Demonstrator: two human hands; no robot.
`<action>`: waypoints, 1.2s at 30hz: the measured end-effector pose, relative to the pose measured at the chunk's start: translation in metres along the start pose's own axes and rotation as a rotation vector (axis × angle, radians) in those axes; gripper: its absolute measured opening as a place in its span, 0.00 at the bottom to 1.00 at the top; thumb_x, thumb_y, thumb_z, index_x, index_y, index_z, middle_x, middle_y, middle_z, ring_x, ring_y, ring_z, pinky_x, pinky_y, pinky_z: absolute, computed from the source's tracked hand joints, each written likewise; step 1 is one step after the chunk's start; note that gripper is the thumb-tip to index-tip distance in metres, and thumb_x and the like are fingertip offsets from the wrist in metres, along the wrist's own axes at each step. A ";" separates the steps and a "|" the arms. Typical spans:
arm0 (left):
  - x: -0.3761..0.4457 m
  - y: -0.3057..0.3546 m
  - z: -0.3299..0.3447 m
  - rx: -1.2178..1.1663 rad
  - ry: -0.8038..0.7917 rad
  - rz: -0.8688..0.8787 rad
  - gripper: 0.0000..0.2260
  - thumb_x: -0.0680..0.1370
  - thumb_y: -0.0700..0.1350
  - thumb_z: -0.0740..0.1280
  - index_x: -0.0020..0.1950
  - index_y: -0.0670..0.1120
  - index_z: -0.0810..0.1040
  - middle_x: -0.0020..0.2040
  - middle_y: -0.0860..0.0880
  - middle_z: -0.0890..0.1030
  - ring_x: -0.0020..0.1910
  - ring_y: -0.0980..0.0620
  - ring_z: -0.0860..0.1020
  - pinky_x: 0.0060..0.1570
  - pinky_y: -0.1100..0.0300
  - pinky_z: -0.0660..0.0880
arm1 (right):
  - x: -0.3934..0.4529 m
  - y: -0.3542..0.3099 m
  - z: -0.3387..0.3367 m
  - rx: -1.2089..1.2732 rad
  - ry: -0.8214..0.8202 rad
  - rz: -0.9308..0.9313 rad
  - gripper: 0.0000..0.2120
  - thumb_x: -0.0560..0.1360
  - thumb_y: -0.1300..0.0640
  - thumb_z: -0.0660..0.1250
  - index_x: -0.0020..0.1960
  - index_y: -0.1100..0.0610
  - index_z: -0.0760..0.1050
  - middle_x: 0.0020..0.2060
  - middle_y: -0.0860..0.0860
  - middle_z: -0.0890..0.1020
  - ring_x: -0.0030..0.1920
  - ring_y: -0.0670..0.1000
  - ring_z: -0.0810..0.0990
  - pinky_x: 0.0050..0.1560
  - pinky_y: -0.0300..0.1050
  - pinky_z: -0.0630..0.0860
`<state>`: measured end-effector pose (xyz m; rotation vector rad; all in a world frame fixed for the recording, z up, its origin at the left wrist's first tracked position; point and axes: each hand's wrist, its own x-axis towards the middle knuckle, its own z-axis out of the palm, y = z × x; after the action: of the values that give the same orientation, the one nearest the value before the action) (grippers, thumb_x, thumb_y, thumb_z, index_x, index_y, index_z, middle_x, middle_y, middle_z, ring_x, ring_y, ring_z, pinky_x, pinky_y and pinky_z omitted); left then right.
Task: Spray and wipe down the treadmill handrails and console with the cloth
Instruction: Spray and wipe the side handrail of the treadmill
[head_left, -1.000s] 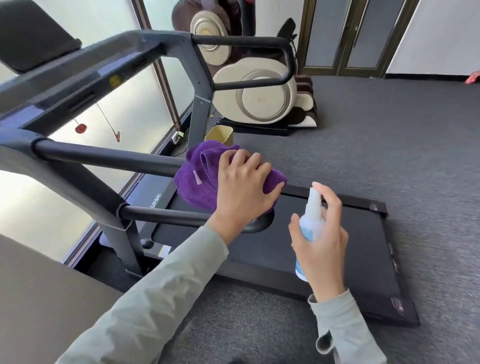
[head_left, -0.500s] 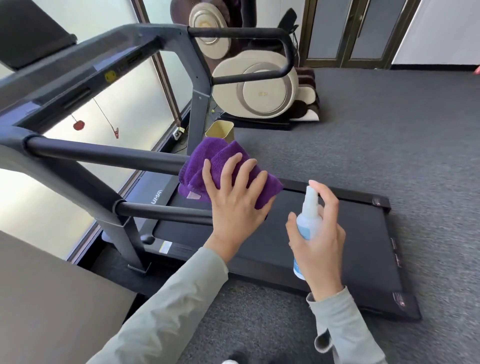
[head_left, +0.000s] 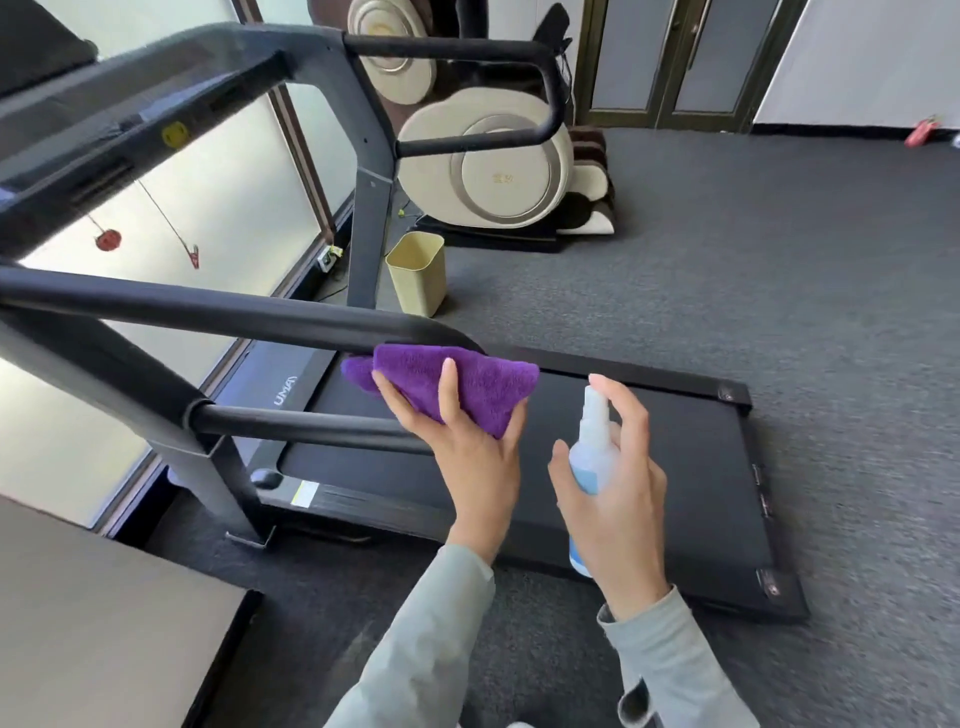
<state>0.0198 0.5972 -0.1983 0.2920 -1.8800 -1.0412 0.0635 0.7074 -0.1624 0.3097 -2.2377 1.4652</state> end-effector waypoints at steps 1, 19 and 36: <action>-0.004 0.000 0.003 -0.104 -0.021 -0.094 0.42 0.70 0.43 0.78 0.74 0.59 0.55 0.76 0.39 0.42 0.78 0.54 0.43 0.76 0.54 0.54 | 0.000 0.001 0.000 -0.005 -0.004 -0.005 0.33 0.72 0.67 0.71 0.69 0.44 0.63 0.66 0.39 0.73 0.56 0.49 0.80 0.58 0.27 0.69; 0.015 -0.009 -0.012 -0.201 -0.178 -0.331 0.25 0.60 0.58 0.76 0.52 0.60 0.69 0.46 0.64 0.78 0.46 0.67 0.77 0.46 0.74 0.71 | 0.003 0.004 0.002 -0.019 -0.026 -0.018 0.28 0.73 0.61 0.67 0.68 0.45 0.64 0.63 0.42 0.76 0.48 0.55 0.82 0.54 0.47 0.77; 0.018 -0.066 -0.040 0.270 -0.626 0.232 0.33 0.69 0.63 0.69 0.61 0.38 0.73 0.52 0.43 0.77 0.53 0.46 0.73 0.59 0.56 0.67 | -0.012 -0.001 0.006 -0.043 -0.055 -0.018 0.29 0.73 0.66 0.70 0.68 0.48 0.64 0.62 0.46 0.77 0.47 0.56 0.81 0.54 0.29 0.71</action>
<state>0.0285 0.5250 -0.2289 -0.1200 -2.5516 -0.7665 0.0730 0.7012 -0.1693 0.3593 -2.3004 1.4134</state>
